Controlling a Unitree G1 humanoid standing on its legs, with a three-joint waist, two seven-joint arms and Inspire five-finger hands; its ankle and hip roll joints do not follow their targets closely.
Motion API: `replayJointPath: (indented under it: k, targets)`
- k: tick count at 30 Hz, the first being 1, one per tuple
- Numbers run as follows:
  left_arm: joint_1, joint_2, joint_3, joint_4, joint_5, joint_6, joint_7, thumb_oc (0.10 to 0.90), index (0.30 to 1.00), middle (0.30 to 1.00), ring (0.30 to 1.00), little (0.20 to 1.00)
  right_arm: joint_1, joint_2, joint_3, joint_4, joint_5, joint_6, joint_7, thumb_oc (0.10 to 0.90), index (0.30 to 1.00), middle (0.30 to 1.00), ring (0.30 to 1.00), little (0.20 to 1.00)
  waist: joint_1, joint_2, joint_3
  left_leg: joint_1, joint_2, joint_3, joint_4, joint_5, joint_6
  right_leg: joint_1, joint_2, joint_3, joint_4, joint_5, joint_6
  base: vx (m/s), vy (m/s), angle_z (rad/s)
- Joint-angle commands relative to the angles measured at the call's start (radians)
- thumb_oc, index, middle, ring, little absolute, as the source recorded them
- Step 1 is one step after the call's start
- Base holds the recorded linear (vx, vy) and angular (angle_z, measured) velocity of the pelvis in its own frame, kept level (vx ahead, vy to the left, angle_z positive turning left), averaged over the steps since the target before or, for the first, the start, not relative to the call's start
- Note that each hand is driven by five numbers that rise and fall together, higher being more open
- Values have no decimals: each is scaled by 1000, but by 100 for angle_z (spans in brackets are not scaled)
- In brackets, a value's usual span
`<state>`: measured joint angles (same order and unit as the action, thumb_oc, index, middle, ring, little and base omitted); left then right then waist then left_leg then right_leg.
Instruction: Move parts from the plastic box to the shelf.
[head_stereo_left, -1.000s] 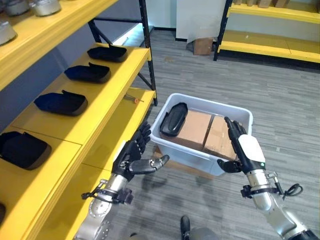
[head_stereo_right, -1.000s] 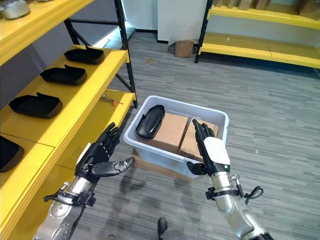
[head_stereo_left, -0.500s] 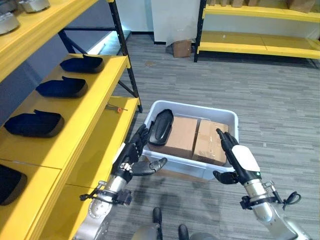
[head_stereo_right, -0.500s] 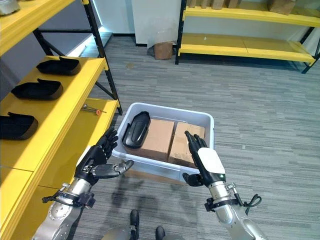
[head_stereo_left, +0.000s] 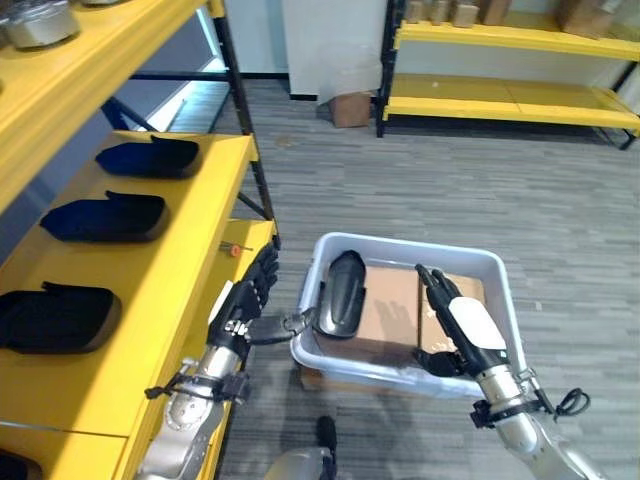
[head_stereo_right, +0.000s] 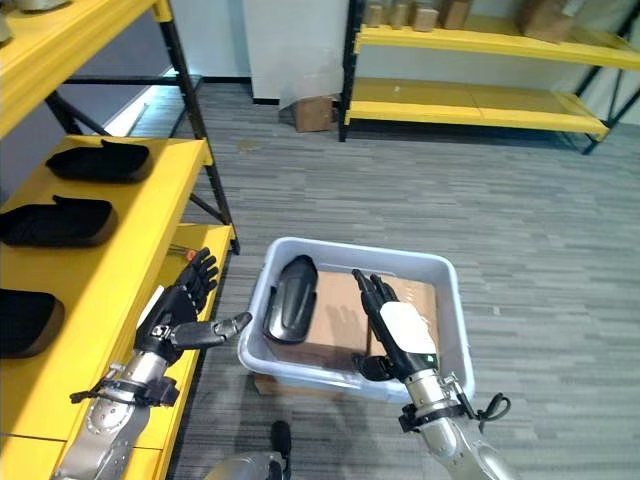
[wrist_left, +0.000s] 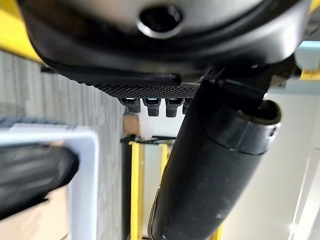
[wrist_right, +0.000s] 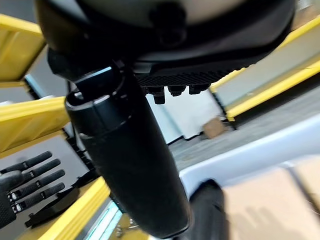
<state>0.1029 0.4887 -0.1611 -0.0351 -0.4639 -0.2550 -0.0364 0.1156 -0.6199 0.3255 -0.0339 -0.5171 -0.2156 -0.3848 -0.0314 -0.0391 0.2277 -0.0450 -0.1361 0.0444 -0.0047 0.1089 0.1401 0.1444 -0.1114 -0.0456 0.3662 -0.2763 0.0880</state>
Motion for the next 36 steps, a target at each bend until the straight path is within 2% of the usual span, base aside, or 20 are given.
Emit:
replayJointPath:
  k: [1, 2, 3, 5, 7, 10, 14, 16, 19, 22, 25, 29, 34, 36]
  targets:
    - [-11, 9, 18, -112, 6, -97, -50, 900, 1000, 1000, 1000, 1000, -111, -15, -72, -25, -30, -15, -75, 900, 1000, 1000, 1000, 1000, 12, 4, -53, 12, 105, 46, -23, -110, -72, -85, 47, -55, 72, 190, 30, 75, 91, 19]
    - [-9, 10, 19, -115, 13, -98, -48, 900, 1000, 1000, 1000, 1000, -115, -11, -75, -15, -44, -18, -75, 900, 1000, 1000, 1000, 1000, 11, 5, -48, 26, 107, 48, -29, -115, -66, -131, 41, -63, 125, 212, 40, 71, 17, 17]
    - [-12, 16, 23, -117, 5, -93, -45, 900, 1000, 1000, 1000, 1000, -123, -13, -79, 3, -47, -32, -75, 900, 1000, 1000, 1000, 1000, 9, 8, -39, 44, 113, 48, -34, -119, -70, -178, 37, -75, 116, 205, 37, 124, -70, 18]
    - [-26, 25, 28, -105, -9, -94, -40, 900, 1000, 1000, 1000, 1000, -139, -36, -85, 16, -32, -43, -67, 900, 1000, 1000, 1000, 1000, 7, 5, -30, 70, 128, 44, -38, -124, -86, -196, 23, -81, -60, 211, 31, 105, -184, 8]
    - [-19, 29, 30, -108, 1, -100, -37, 900, 1000, 1000, 1000, 1000, -146, -39, -78, 8, -30, -28, -59, 900, 1000, 1000, 1000, 1000, 4, 1, -15, 99, 143, 36, -46, -135, -89, -207, 10, -65, -132, 270, 49, 78, -177, -5]
    - [-13, 29, 31, -119, -8, -85, -39, 900, 1000, 1000, 1000, 1000, -142, -50, -78, 14, -17, -37, -36, 900, 1000, 1000, 1000, 1000, 8, -3, -23, 110, 163, 25, -64, -125, -108, -167, 23, -59, -213, 242, 38, 63, -151, 0]
    - [2, 24, 20, -132, -5, -79, -21, 900, 1000, 1000, 1000, 1000, -145, -71, -63, 21, -23, -41, -8, 900, 1000, 1000, 1000, 1000, 22, -12, -36, 103, 169, 13, -72, -115, -127, -117, 26, -69, -294, 245, 26, 46, -138, 6]
    - [27, 22, 22, -133, -15, -88, -45, 900, 1000, 1000, 1000, 1000, -150, -94, -45, 18, -32, -32, 12, 900, 1000, 1000, 1000, 1000, 36, -15, -46, 97, 174, 5, -74, -112, -141, -76, 29, -84, -336, 241, 15, 58, -140, 7]
    - [47, 29, 37, -138, -29, -91, -56, 900, 1000, 1000, 1000, 1000, -142, -122, -46, 18, -52, 17, 5, 900, 1000, 1000, 1000, 1000, 43, -14, -47, 96, 184, -1, -74, -108, -150, -54, 29, -99, -352, 236, 8, 28, -79, 9]
    - [52, 32, 38, -142, -32, -88, -52, 900, 1000, 1000, 1000, 1000, -143, -124, -50, 17, -34, 26, 9, 900, 1000, 1000, 1000, 1000, 43, -14, -47, 97, 188, -2, -75, -107, -153, -49, 30, -100, -356, 235, 6, 14, -28, -1]
    - [65, 35, 43, -147, -36, -76, -49, 900, 1000, 1000, 1000, 1000, -154, -134, -49, 7, -53, 9, 50, 900, 1000, 1000, 1000, 1000, 48, -14, -48, 98, 196, -7, -75, -104, -160, -37, 31, -108, -360, 230, 3, 36, -46, -4]
    - [70, 38, 46, -148, -39, -63, -62, 900, 1000, 1000, 1000, 1000, -183, -161, -21, -7, -90, -46, 97, 900, 1000, 1000, 1000, 1000, 62, -16, -48, 92, 201, -14, -72, -99, -167, -30, 33, -119, -363, 225, -3, 37, -47, 0]
    - [59, 47, 24, -141, -42, -60, -74, 900, 1000, 1000, 1000, 1000, -260, -194, 55, 13, -117, -82, 135, 900, 1000, 1000, 1000, 1000, 90, -20, -33, 61, 204, -29, -66, -86, -175, -34, 43, -128, -357, 211, -15, 14, -81, 11]
    - [40, 55, 7, -130, -41, -75, -84, 900, 1000, 1000, 1000, 1000, -313, -203, 106, 66, -162, -87, 116, 900, 1000, 1000, 1000, 1000, 107, -20, -10, 25, 207, -45, -45, -78, -180, -54, 49, -133, -338, 202, -24, -56, -106, 19]
